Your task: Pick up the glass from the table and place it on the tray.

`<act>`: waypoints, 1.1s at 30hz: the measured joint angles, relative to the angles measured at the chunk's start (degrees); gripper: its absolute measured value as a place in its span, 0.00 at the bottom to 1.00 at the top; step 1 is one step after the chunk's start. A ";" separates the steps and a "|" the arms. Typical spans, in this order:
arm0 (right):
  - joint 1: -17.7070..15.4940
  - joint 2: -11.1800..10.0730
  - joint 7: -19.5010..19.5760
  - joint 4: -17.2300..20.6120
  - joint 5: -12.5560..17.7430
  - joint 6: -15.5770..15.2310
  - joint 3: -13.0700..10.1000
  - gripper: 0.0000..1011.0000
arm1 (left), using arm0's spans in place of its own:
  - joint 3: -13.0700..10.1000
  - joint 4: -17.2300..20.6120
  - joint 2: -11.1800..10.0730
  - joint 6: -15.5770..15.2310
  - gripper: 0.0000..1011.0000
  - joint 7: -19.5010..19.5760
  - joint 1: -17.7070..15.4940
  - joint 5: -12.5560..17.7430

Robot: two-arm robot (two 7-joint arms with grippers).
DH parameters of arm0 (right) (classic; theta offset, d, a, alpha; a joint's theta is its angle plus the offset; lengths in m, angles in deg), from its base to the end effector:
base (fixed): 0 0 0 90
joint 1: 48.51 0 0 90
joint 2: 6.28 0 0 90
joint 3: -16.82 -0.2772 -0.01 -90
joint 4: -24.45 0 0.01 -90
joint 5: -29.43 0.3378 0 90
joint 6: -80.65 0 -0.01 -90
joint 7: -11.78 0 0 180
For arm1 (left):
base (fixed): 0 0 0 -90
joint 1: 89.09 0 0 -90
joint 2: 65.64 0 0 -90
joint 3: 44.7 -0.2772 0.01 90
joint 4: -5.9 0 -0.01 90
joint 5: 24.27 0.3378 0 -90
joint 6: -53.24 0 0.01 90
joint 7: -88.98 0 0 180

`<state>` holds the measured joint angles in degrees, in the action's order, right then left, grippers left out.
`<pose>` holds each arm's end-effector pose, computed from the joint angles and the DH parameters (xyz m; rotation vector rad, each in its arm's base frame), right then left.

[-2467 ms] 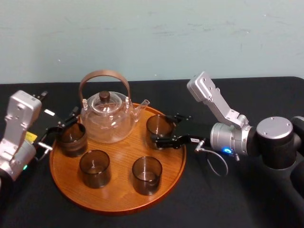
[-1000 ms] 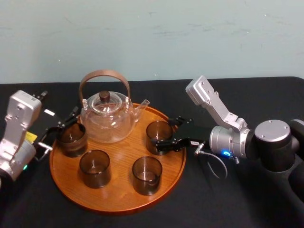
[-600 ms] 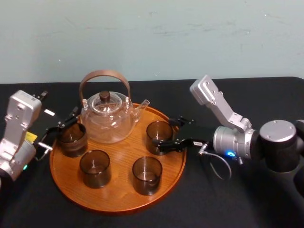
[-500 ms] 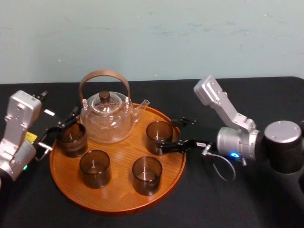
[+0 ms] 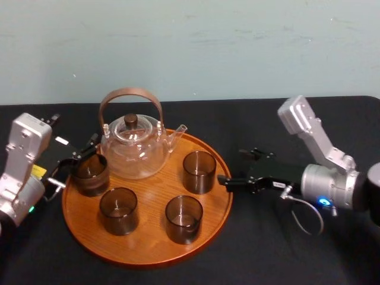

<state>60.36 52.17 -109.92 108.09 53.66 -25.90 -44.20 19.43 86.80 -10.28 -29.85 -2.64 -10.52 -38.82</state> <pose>0.4120 -0.0248 -0.2501 -0.3804 0.1280 -0.6737 0.3834 0.0677 -0.2976 0.3044 -0.2849 1.2478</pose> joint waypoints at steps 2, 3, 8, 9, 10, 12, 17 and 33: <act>-0.79 -0.77 0.12 0.90 0.45 0.02 -0.43 0.99 | 0.00 0.00 0.00 0.00 0.99 0.00 0.00 0.00; -1.15 -1.16 0.15 1.36 0.67 0.04 -0.63 0.99 | 0.00 0.00 0.00 0.00 0.99 0.00 0.00 0.00; -3.72 -3.71 0.22 4.41 2.20 0.78 -2.05 0.99 | 0.00 0.00 0.00 0.00 0.99 0.00 0.00 0.00; -4.45 -4.38 0.34 5.10 2.61 1.09 -2.52 0.99 | 0.00 0.00 0.00 0.00 0.99 0.00 0.00 0.00; -4.78 -4.67 0.46 5.36 2.82 1.25 -2.75 0.99 | 0.00 0.00 0.00 0.00 0.99 0.00 0.00 0.00; -5.57 -5.30 1.01 6.03 3.42 1.77 -3.58 0.99 | 0.00 0.00 0.00 0.00 0.99 0.00 0.00 0.00; -7.04 -5.63 3.29 6.80 4.41 2.97 -5.72 0.99 | 0.00 0.00 0.00 0.00 0.99 0.00 0.00 0.00; -11.17 -0.94 14.89 6.89 2.91 8.50 -13.20 0.99 | 0.00 0.00 0.00 0.00 0.99 0.00 0.00 0.00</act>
<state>49.19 51.23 -95.03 114.98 56.56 -17.40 -57.40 19.44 86.80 -10.28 -29.85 -2.64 -10.52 -38.82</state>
